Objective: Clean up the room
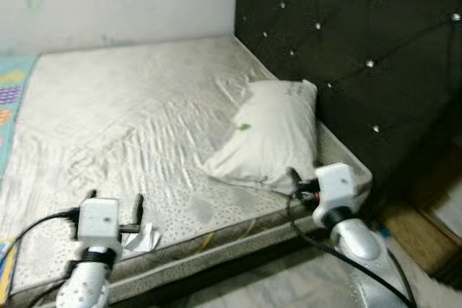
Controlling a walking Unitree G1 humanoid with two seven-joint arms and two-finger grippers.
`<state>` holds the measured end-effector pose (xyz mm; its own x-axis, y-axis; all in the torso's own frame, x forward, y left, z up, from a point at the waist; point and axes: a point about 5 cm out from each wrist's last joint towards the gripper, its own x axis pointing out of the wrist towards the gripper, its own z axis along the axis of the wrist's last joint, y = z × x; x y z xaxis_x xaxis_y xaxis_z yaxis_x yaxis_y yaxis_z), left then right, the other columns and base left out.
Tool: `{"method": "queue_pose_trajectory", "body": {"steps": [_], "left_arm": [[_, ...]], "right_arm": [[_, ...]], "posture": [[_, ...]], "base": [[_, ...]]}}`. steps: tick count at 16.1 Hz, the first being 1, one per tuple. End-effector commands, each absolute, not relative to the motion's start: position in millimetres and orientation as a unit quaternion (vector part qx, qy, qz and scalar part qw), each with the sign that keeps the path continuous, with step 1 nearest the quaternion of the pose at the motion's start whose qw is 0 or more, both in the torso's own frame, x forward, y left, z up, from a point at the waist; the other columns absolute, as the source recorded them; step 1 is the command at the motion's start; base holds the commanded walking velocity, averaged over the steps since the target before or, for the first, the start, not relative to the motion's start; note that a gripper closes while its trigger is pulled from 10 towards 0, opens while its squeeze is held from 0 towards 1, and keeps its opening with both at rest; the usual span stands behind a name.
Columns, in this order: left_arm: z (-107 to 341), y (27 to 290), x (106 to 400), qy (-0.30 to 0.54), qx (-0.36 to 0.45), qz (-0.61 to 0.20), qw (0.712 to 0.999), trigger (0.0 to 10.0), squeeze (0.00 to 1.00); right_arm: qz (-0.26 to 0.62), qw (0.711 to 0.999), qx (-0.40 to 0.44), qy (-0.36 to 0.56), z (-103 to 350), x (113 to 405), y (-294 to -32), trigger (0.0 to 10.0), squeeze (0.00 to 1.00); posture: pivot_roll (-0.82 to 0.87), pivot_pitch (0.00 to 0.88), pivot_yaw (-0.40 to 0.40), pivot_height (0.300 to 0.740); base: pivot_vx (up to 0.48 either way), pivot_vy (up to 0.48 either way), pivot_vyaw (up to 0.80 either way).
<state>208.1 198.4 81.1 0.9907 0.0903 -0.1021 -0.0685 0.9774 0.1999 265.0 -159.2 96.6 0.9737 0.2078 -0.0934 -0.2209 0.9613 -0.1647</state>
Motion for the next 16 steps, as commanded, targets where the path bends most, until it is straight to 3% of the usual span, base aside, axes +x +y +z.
{"method": "queue_pose_trajectory", "body": {"steps": [1,9,16], "left_arm": [[80.7,193.7,207.8,0.056,0.091,0.031,0.994,10.0,0.0],[79.3,194.3,208.8,0.06,0.079,0.027,0.995,10.0,0.0],[80.2,191.9,209.2,0.054,0.061,0.011,0.997,10.0,0.0]], "right_arm": [[0.097,0.99,-0.091,0.04,96.3,263.8,-167.9,10.0,0.0],[0.099,0.991,-0.087,0.039,96.3,263.9,-167.0,10.0,0.0],[0.093,0.992,-0.081,0.036,97.9,263.5,-168.9,10.0,0.0]], "posture": [[-0.04,0.0,-0.057,0.74],[-0.04,0.0,-0.057,0.74],[-0.04,0.0,-0.054,0.74]], "base": [[0.0,0.0,0.8],[0.0,0.0,0.73],[0.0,0.0,0.0]]}}
